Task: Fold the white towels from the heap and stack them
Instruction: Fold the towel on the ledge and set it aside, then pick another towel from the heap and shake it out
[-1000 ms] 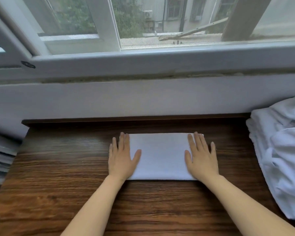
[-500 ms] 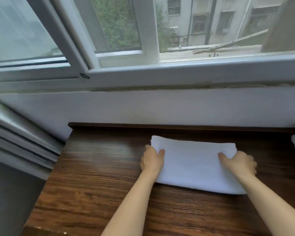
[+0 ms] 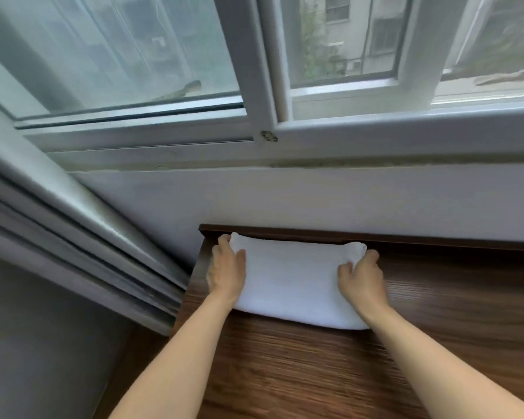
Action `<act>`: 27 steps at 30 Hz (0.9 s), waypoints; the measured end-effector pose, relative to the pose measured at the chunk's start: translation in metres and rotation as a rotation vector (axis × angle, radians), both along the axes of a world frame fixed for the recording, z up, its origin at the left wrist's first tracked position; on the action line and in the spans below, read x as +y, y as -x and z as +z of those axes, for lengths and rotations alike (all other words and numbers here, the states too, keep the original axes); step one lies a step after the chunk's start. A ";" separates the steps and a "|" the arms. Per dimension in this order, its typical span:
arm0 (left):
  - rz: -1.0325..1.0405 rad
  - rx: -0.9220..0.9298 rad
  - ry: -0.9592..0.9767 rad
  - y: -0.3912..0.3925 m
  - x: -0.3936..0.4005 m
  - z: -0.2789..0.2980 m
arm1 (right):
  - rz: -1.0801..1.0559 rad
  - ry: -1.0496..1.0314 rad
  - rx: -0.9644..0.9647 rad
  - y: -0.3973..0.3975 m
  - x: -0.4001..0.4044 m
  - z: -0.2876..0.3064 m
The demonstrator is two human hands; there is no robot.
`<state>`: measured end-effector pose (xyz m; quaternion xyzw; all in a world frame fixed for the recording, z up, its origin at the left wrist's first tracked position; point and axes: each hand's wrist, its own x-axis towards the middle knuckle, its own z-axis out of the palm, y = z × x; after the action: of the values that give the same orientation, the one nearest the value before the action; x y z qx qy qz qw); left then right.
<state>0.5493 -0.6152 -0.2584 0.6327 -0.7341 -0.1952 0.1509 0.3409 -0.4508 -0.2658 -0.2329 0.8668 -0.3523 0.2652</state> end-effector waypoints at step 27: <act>-0.308 -0.412 -0.004 -0.027 -0.026 -0.045 | 0.425 -0.269 0.714 -0.079 -0.043 -0.037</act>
<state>0.5767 -0.6415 -0.3031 0.5402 -0.8366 -0.0843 -0.0346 0.4195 -0.4942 -0.3028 -0.4768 0.8751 -0.0710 0.0434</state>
